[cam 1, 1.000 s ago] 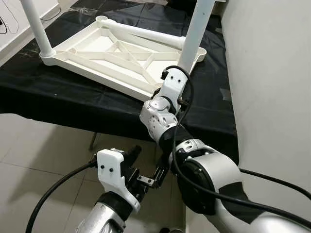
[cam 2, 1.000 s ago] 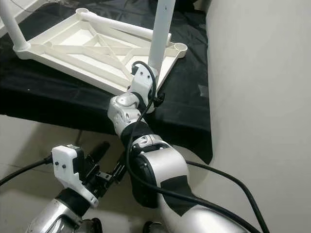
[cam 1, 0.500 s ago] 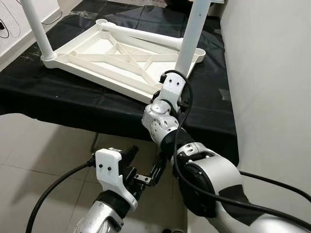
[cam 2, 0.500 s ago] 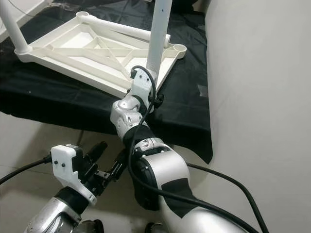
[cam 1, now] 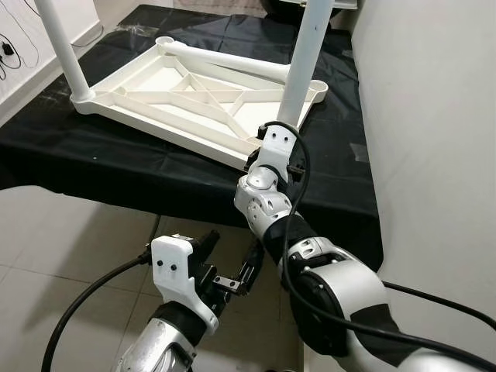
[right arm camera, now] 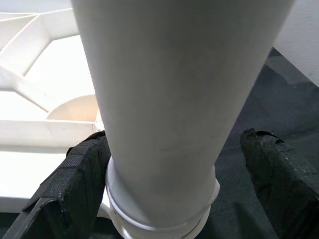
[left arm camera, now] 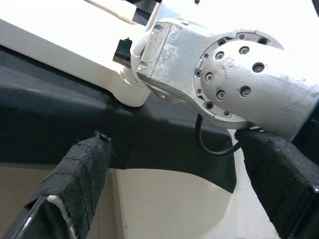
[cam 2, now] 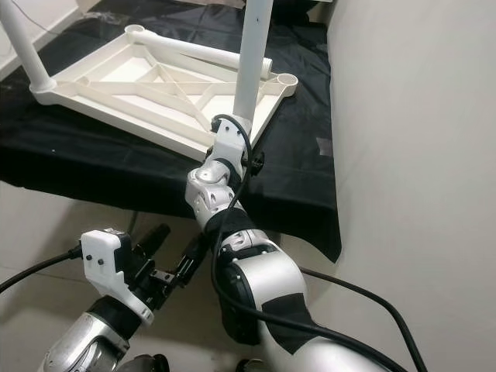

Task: Building children table

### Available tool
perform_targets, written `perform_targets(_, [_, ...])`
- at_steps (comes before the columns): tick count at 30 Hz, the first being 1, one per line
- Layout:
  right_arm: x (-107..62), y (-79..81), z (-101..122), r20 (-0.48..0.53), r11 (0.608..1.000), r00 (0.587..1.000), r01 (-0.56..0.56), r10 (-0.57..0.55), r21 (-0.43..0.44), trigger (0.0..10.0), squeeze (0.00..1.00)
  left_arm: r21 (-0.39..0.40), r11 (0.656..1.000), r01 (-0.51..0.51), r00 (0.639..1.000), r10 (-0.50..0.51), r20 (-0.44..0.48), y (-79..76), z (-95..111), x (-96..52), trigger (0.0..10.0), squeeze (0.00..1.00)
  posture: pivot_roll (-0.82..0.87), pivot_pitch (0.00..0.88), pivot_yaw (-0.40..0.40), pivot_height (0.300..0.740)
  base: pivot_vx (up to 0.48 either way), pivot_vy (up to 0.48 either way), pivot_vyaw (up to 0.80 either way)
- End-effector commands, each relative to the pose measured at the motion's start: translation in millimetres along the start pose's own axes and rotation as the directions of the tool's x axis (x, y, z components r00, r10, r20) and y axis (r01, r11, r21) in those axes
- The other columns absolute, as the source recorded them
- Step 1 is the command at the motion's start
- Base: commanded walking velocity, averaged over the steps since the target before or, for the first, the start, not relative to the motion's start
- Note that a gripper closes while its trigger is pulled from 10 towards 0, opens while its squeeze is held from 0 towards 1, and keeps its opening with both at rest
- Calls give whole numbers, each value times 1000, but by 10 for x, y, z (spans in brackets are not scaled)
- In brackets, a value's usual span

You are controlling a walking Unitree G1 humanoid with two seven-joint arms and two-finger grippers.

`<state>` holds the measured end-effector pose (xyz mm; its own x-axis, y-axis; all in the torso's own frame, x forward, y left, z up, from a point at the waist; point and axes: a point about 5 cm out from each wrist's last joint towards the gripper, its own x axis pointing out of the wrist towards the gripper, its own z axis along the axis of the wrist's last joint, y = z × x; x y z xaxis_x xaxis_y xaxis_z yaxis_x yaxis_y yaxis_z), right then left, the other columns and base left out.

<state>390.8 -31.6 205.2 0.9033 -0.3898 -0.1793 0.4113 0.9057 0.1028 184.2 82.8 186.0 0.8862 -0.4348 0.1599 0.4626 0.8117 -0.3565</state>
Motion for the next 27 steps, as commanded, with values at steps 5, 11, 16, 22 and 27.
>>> perform_targets(5, [-101,40,-252,-70,998,996,-49,47,-31,10000,0,5,1000,1,1000,-1,2,16,-9,-2,10000,0,69,134,-62,740,0,0,0])
perform_targets(11, [-125,48,-311,-117,996,990,-84,80,-27,10000,0,5,1000,-2,1000,2,1,19,-18,-5,10000,0,67,132,-62,740,0,0,0])
perform_targets(16, [-133,54,-301,-151,996,985,-83,84,12,10000,0,7,1000,-5,1000,5,-1,21,-26,-12,10000,0,66,134,-64,740,0,0,0])
perform_targets(22, [-149,77,-268,-184,995,978,-94,100,42,10000,0,10,1000,-3,1000,3,-5,15,-34,-15,10000,0,69,142,-63,740,0,0,0])
perform_targets(27, [-168,86,-311,-232,992,965,-116,124,49,10000,0,15,1000,-10,1000,10,-4,24,-32,-19,10000,0,69,142,-63,740,0,0,0])
